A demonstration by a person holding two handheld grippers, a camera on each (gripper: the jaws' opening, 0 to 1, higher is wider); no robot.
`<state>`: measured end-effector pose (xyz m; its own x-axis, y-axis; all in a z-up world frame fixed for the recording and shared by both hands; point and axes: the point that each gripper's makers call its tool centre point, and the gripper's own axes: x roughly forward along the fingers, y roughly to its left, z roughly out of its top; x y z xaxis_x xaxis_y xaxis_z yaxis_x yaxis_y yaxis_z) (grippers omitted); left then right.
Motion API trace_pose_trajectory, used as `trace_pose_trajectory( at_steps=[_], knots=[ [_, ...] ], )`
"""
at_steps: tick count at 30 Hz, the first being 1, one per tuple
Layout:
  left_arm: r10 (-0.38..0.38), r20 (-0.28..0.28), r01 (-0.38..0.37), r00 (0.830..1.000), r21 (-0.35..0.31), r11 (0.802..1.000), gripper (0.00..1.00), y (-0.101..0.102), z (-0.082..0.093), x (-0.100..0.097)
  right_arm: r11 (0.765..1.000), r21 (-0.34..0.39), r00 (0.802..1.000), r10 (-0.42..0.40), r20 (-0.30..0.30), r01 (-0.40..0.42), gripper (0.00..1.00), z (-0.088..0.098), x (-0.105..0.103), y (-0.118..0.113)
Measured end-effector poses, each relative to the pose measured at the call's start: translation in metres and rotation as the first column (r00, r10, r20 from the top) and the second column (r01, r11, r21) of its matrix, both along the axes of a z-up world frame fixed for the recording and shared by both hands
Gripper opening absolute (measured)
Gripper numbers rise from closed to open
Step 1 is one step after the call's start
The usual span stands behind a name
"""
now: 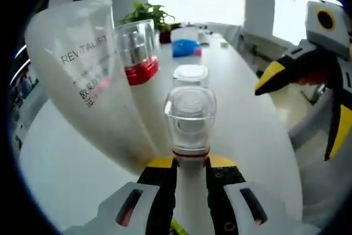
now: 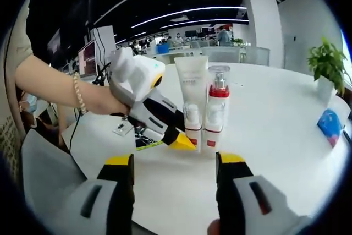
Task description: Arrange the skincare products in the storage area until every visible bottle or jar stands upright without overlapping.
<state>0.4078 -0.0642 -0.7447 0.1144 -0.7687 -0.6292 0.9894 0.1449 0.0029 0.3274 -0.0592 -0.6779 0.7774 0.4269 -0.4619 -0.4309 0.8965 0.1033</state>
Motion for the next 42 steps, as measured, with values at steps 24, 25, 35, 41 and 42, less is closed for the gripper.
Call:
trace_pose_trajectory(
  at_steps=[24, 25, 35, 41, 42],
  knots=[
    [0.008, -0.014, -0.007, 1.0, 0.052, 0.999, 0.27, 0.008, -0.009, -0.001, 1.0, -0.001, 1.0, 0.001, -0.007, -0.001, 0.61, -0.001, 0.0, 0.0],
    [0.012, -0.014, -0.012, 1.0, 0.052, 0.999, 0.27, 0.009, -0.008, -0.002, 1.0, -0.001, 1.0, 0.001, -0.007, -0.001, 0.61, -0.001, 0.0, 0.001],
    [0.098, -0.051, -0.096, 0.994, 0.041, 0.995, 0.37, 0.035, 0.002, -0.013, 1.0, -0.014, 1.0, 0.02, 0.0, -0.02, 0.62, 0.002, -0.001, 0.004],
    [0.185, -0.094, -0.181, 0.978, 0.046, 0.982, 0.47, 0.062, 0.005, -0.021, 1.0, -0.016, 1.0, 0.022, 0.005, -0.022, 0.66, 0.006, -0.003, 0.004],
    [0.201, -0.1, -0.197, 0.975, 0.044, 0.979, 0.48, 0.067, 0.006, -0.022, 1.0, -0.016, 1.0, 0.023, 0.005, -0.023, 0.66, 0.006, -0.003, 0.003]
  ],
)
